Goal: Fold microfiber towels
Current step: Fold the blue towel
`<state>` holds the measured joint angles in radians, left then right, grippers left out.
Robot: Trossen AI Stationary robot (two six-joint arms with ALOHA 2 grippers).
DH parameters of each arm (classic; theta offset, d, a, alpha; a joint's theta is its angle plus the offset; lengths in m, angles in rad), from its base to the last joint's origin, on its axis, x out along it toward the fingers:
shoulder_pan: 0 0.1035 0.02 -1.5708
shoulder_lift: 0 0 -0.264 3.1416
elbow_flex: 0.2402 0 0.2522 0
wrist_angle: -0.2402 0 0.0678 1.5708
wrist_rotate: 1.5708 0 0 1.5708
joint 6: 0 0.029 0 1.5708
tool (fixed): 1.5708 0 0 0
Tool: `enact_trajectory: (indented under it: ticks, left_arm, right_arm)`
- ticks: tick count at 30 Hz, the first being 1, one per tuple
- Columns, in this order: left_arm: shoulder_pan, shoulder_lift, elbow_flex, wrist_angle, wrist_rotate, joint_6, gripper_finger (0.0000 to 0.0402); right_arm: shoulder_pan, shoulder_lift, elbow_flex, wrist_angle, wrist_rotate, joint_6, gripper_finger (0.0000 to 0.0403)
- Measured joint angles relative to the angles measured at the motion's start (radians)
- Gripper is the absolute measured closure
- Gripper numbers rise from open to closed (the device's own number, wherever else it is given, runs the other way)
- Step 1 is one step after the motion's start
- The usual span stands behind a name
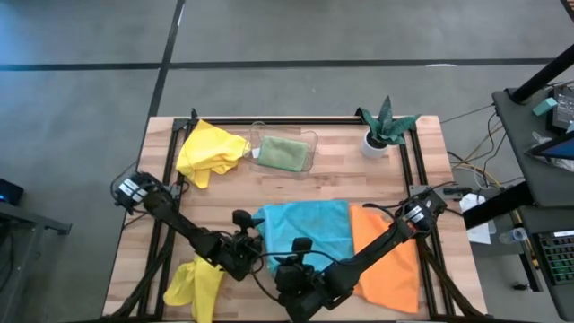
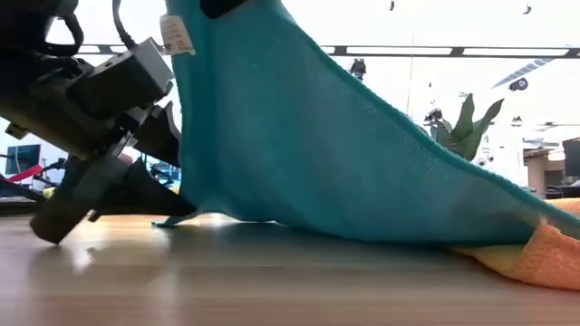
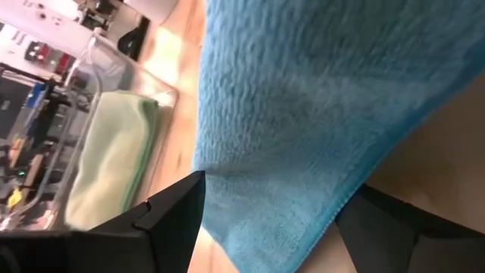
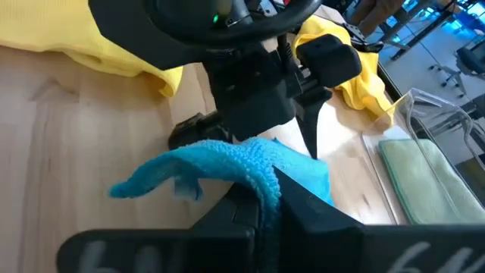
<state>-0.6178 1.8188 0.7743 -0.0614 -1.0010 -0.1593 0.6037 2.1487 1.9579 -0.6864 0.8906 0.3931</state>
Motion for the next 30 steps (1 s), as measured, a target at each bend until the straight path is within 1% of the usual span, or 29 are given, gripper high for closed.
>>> enact_trajectory:
  ticks: [7, 10, 13, 15, 18, 22, 27, 28, 30]
  left_arm:
    - [0.007, -0.008, -0.011, -0.054, -0.013, -0.004, 0.0141]
    - [0.01, -0.008, -0.02, -0.059, -0.011, -0.04, 0.0142]
    - [0.01, -0.007, -0.029, -0.063, -0.03, -0.088, 0.0157]
    - [0.01, -0.007, -0.032, -0.062, -0.03, -0.098, 0.0178]
    - [0.01, -0.007, -0.04, -0.059, -0.03, -0.115, 0.0221]
    - [0.013, -0.007, -0.056, -0.061, -0.015, -0.179, 0.0285]
    - [0.015, -0.02, -0.06, -0.06, 0.016, -0.181, 0.038]
    - [0.015, -0.024, -0.057, -0.062, 0.025, -0.179, 0.039]
    - [0.016, -0.041, -0.054, -0.063, 0.025, -0.17, 0.0394]
  right_arm:
    - [0.0, -0.021, 0.0, -0.02, 0.0, 0.007, 0.0394]
    - [0.0, -0.03, 0.0, -0.02, 0.0, 0.008, 0.0394]
    - [0.0, -0.032, 0.0, -0.02, -0.003, 0.007, 0.0394]
    - [0.0, -0.032, 0.0, -0.022, -0.008, 0.007, 0.0394]
    - [0.001, -0.032, 0.0, -0.029, -0.008, 0.008, 0.0394]
    - [0.0, -0.032, 0.0, -0.034, -0.008, 0.013, 0.0394]
    - [0.0, -0.032, 0.0, -0.044, -0.005, 0.012, 0.0394]
    - [0.0, -0.033, 0.0, -0.043, -0.002, 0.012, 0.0394]
    - [0.0, -0.033, 0.0, -0.042, -0.001, -0.003, 0.0393]
